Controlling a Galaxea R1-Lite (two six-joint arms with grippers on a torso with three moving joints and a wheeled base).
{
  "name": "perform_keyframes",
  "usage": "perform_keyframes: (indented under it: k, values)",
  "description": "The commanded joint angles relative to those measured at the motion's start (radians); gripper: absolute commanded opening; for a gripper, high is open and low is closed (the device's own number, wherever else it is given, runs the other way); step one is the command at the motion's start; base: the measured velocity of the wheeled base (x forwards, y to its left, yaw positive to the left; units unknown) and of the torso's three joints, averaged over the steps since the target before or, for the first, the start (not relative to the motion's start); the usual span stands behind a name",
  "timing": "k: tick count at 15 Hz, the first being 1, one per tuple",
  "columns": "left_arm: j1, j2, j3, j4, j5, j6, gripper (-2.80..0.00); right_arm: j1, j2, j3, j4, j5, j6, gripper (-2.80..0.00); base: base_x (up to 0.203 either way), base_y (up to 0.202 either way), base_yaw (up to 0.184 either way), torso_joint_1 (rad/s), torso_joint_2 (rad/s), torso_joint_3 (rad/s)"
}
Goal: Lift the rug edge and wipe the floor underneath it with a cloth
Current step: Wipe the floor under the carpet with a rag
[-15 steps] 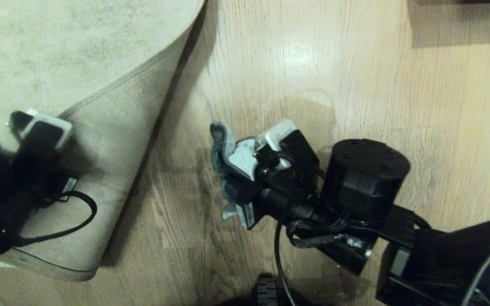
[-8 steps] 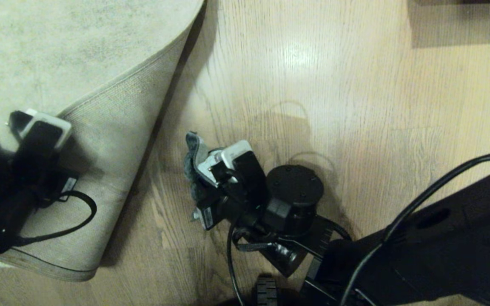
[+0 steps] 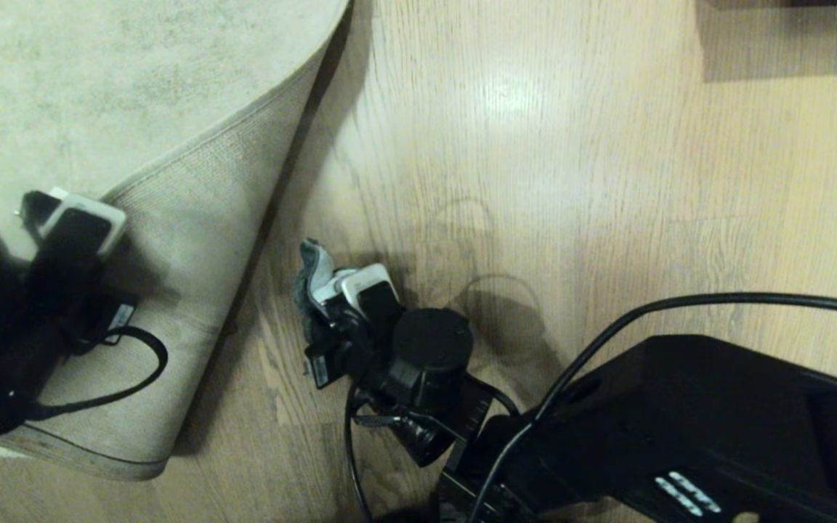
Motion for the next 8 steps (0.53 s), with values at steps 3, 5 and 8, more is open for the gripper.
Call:
perform_keyframes:
  k: [3,5,8]
  values:
    - [0.002,0.012,0.000,-0.004,0.003,0.003,-2.80,0.005,0.104,0.000,-0.060,-0.002,0.014,-2.80,0.000,0.000,0.000,0.000,0.00,0.000]
    - [0.001,0.018,0.000,-0.004,0.003,0.003,-2.80,0.006,0.129,0.000,-0.079,-0.002,0.014,-2.80,0.000,0.000,0.000,0.000,0.00,0.000]
    - [0.002,0.024,-0.001,-0.005,0.003,0.003,-2.80,0.006,0.153,-0.004,-0.090,-0.003,0.013,-2.80,0.000,0.000,0.000,0.000,0.00,0.000]
